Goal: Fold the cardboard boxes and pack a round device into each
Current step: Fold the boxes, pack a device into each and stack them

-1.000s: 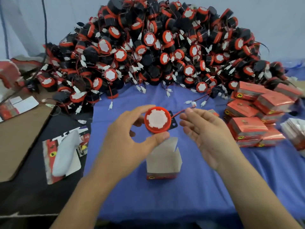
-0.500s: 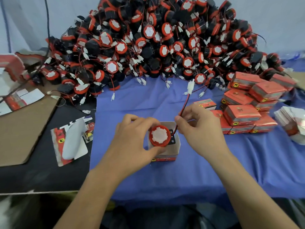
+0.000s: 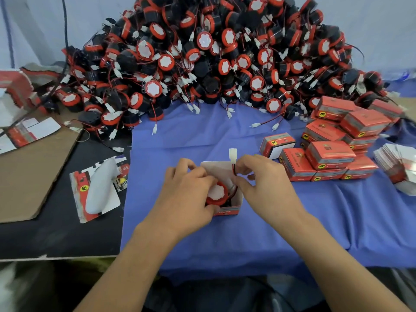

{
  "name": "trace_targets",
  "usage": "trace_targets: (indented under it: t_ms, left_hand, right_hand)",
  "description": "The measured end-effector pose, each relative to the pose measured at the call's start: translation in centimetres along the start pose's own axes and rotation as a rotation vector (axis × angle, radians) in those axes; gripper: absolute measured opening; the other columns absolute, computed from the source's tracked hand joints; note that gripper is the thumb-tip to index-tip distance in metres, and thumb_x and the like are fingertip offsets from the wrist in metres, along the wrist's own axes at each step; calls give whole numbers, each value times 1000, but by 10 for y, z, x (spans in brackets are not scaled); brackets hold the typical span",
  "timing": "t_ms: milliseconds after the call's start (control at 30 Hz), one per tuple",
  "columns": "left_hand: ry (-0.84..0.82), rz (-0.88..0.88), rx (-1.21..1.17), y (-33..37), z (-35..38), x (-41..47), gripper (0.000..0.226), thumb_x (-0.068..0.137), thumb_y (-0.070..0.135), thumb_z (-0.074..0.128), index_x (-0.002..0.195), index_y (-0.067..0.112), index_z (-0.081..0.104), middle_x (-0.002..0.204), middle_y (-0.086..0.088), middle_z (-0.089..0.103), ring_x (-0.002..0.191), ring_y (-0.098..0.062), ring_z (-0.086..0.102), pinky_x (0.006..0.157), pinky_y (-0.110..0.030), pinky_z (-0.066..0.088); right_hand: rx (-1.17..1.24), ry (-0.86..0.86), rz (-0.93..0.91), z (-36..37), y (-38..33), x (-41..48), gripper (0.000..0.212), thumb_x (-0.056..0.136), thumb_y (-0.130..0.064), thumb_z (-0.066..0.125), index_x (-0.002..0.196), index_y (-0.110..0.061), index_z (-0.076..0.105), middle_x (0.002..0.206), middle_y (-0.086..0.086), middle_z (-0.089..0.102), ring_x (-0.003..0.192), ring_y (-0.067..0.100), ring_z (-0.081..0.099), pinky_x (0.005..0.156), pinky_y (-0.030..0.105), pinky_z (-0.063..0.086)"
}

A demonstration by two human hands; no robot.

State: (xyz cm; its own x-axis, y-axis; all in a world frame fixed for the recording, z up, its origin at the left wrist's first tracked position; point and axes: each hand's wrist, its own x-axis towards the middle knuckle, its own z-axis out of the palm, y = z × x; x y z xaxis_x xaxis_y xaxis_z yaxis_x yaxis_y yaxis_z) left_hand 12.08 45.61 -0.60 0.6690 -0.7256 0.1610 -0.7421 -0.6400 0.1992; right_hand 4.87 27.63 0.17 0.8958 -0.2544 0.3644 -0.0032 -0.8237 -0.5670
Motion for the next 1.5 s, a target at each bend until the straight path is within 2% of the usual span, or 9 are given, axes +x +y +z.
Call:
trace_targets:
  t_ms: [233,367,500,633,800,1033,1133,1300,1500]
  left_hand:
    - [63,4,86,8,17,-11,28,93,31,64,121,35,64,118,14,46,118,-24,33,90,-33,27]
    - [67,-18,97,14,29,-18,41,98,23,58,138,35,54,127,10,45,116,-26,37,91,-35,33]
    - [82,-52,97,19,30,-21,49,90,17,70,136,29,61,123,7,57,111,-29,47,86,-38,40]
    - [95,-88,-35,22,35,-19,53,90,7,64,135,36,62,126,12,54,111,-27,40,87,-34,39]
    - [197,-113,-142,24,41,-22,51,78,-1,79,119,29,76,104,12,66,90,-27,45,69,-37,46]
    - [239,-99,-176,27,39,-28,51,83,-1,67,125,27,74,114,11,71,97,-29,49,73,-39,49]
    - [237,-102,-207,31,37,-30,50,89,15,41,125,25,73,115,12,71,101,-29,50,78,-39,49]
    - [246,-108,-243,30,42,-31,47,76,-12,71,114,16,77,108,10,73,104,-28,54,75,-43,54]
    - [369,-35,-299,25,55,-35,26,81,-7,77,102,8,77,106,7,74,106,-29,58,72,-37,58]
  right_hand:
    - [9,-52,42,1,-3,0,27,95,-31,65,72,-19,57,70,-5,62,71,16,59,65,38,51]
    - [-10,-24,101,1,-6,2,20,95,-23,67,76,-16,63,72,-2,61,70,15,58,71,35,48]
    - [155,5,173,-4,-9,2,22,93,-15,67,94,-32,52,64,-6,67,64,10,64,60,27,49]
    - [141,-66,175,-7,-13,3,19,95,-18,64,85,-29,51,66,-10,67,58,9,61,50,19,45]
    - [14,-164,82,-6,-21,3,11,96,-13,56,91,-21,50,74,4,69,68,29,65,60,48,54]
    - [-354,-215,-111,3,-22,9,19,91,-7,53,85,-14,36,60,-3,37,55,27,35,60,39,19]
    - [-405,-195,-120,10,-20,6,17,93,-10,50,87,-16,35,67,-11,30,67,24,32,69,37,21]
    - [-384,-233,-77,24,-15,-2,10,98,-17,45,95,-19,36,81,-9,45,90,17,36,78,36,24]
    - [-320,-253,-11,36,-19,-6,7,101,-25,40,97,-24,34,87,-14,51,101,19,40,81,39,28]
